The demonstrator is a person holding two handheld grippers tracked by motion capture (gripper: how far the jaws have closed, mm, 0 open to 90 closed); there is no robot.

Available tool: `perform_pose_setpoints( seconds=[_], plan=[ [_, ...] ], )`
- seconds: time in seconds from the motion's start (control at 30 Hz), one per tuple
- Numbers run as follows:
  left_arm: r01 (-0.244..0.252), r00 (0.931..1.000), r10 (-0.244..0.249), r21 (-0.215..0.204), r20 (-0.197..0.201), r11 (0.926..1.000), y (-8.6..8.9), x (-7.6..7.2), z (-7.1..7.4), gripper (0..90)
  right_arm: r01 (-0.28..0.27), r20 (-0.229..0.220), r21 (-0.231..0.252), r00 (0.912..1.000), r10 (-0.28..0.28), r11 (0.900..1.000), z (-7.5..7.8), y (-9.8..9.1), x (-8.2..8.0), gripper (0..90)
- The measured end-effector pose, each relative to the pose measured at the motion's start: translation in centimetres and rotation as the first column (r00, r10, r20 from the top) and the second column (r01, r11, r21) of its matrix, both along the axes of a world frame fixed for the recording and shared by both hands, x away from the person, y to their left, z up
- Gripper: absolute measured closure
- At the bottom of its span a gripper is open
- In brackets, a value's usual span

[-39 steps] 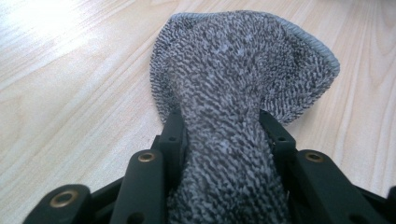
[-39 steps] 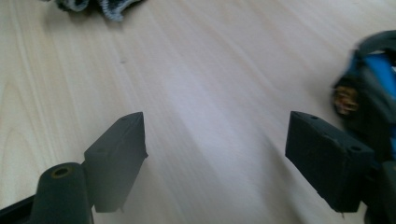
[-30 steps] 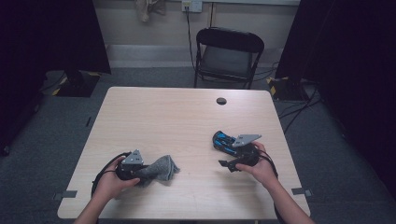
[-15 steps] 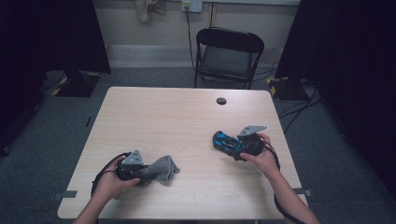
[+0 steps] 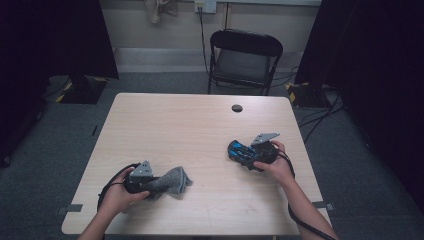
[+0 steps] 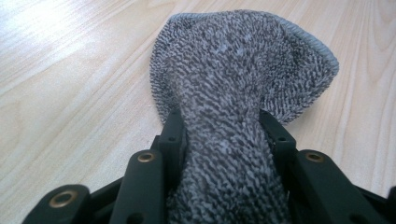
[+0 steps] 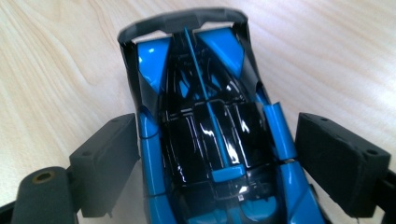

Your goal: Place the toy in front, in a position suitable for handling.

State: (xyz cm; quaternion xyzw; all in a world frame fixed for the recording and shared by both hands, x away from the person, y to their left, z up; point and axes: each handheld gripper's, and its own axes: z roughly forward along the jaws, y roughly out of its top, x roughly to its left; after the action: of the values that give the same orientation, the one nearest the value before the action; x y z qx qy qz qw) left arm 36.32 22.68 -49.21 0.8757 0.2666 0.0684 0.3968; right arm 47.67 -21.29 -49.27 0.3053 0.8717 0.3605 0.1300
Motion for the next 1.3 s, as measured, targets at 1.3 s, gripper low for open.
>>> perform_pose_setpoints(
  seconds=[1.3],
  plan=[
    [-0.002,1.0000,0.002,0.001,0.005,1.0000,-0.01,-0.07,-0.01,60.2,0.013,-0.058,-0.048,0.9982,-0.016,0.9988,0.30,0.99,-0.03,26.2]
  ],
)
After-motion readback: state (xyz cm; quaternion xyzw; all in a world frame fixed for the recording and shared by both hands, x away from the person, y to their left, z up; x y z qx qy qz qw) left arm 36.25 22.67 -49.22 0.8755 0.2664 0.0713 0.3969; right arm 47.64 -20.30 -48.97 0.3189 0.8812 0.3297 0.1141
